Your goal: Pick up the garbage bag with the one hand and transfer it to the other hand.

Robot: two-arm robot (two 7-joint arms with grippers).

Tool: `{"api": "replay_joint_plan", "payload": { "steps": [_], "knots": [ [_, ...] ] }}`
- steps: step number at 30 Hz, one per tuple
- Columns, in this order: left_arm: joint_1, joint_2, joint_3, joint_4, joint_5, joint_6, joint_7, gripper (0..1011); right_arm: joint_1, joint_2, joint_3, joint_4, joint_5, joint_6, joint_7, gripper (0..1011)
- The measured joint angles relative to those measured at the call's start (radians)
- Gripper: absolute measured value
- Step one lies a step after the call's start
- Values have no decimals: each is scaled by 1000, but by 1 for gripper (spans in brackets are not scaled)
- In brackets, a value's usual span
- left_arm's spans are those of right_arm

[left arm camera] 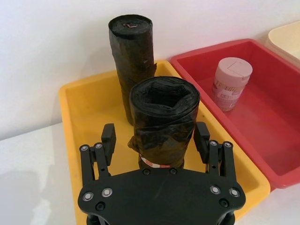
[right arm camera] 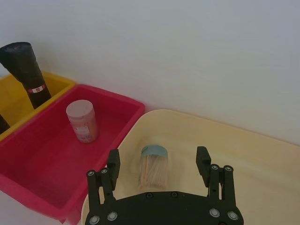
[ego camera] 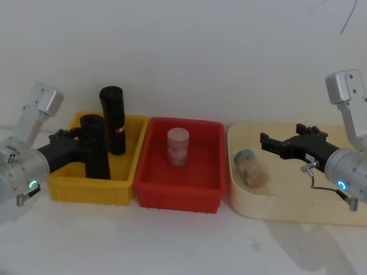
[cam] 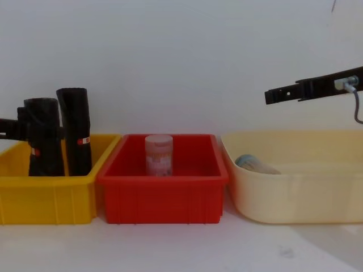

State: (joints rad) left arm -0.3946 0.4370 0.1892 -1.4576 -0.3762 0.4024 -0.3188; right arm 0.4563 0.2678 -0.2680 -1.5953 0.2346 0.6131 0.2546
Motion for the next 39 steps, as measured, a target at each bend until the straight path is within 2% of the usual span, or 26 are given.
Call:
{"api": "replay_joint_plan", "payload": {
  "steps": [13, 21, 22, 23, 26, 29, 39],
  "knots": [
    [-12, -1, 9, 26, 0, -14, -1, 992, 0, 0, 0, 0, 0, 0, 0, 1000],
    [-15, -2, 12, 33, 0, -18, -2, 817, 0, 0, 0, 0, 0, 0, 0, 1000],
    [-15, -2, 12, 33, 0, -18, -2, 766, 0, 0, 0, 0, 0, 0, 0, 1000],
    [-15, -2, 12, 33, 0, -18, -2, 766, 0, 0, 0, 0, 0, 0, 0, 1000],
    [-16, -2, 12, 35, 0, -19, -2, 641, 0, 0, 0, 0, 0, 0, 0, 1000],
    [-16, -2, 13, 36, 0, -20, -2, 580, 0, 0, 0, 0, 0, 0, 0, 1000],
    [-17, -2, 14, 38, 0, -21, -2, 504, 0, 0, 0, 0, 0, 0, 0, 1000]
  ]
}}
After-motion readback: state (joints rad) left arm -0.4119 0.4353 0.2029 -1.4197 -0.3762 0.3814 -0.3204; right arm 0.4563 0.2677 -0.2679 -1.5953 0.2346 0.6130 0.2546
